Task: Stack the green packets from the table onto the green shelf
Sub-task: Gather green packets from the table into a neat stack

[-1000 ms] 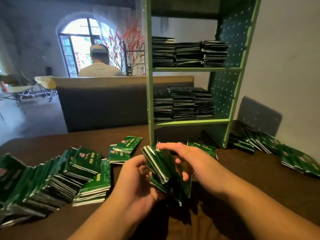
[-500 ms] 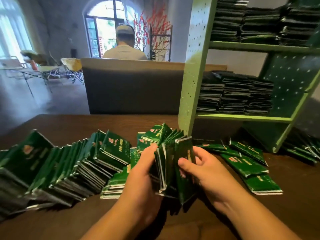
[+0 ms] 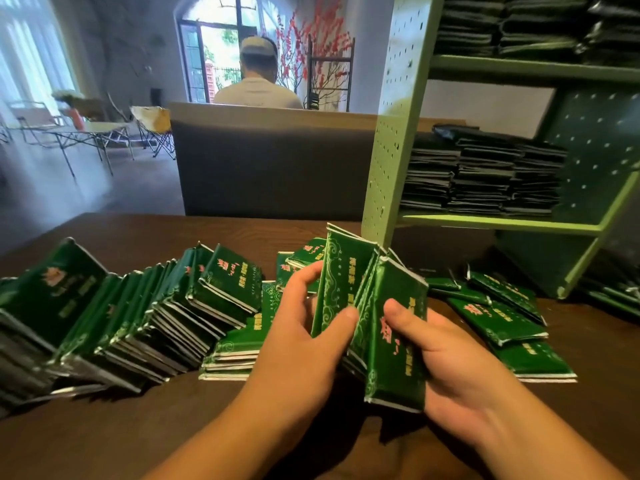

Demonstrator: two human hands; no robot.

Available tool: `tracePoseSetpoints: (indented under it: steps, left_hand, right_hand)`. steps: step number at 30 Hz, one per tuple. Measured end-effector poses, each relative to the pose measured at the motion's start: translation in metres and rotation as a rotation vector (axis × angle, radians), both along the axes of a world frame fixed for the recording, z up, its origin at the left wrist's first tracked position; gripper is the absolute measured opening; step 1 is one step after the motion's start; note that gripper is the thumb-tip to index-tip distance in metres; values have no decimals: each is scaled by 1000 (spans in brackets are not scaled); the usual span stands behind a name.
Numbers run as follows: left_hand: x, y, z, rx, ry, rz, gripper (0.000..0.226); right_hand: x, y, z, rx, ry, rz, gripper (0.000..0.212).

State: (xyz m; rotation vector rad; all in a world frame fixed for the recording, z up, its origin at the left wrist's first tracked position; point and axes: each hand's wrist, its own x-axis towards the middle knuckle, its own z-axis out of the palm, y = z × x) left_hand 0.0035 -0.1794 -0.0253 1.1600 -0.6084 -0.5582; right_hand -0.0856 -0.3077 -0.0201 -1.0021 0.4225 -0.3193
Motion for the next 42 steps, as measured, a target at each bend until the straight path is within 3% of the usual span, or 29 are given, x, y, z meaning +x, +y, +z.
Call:
tracePoseSetpoints:
  steps: [3,13,17,28,30,33,36,39,42]
  left_hand:
    - [0,0,4,-47,23,40,29]
    - [9,6,-3,-86,2,163,57]
    - [6,8,7,-106,84,139,26]
    - [28,12,6,-83,293,43,32]
    - [28,14,8,-114,391,9,34]
    - [34,13,8,-149,537,-38,37]
    - [42,8,8,-60,579,-33,34]
    - [38,7,8,-74,564,-10,30]
    - [30,12,7,-55,412,47,23]
  right_hand:
    - [0,1,2,-8,-37,-42,39]
    - [-3,-3,5,84,-87,-54,46]
    - [-3,-7,3,78,-68,-90,50]
    - [-3,-12,2,78,-80,-176,54]
    - [-4,-11,3,89,-94,-178,61]
    - [-4,-9,2,97,-98,-156,88]
    - [-5,-11,0,95,-121,-95,62]
    - [-7,-10,1,122,-162,-43,69]
    - [-9,-9,6,122,-167,-79,50]
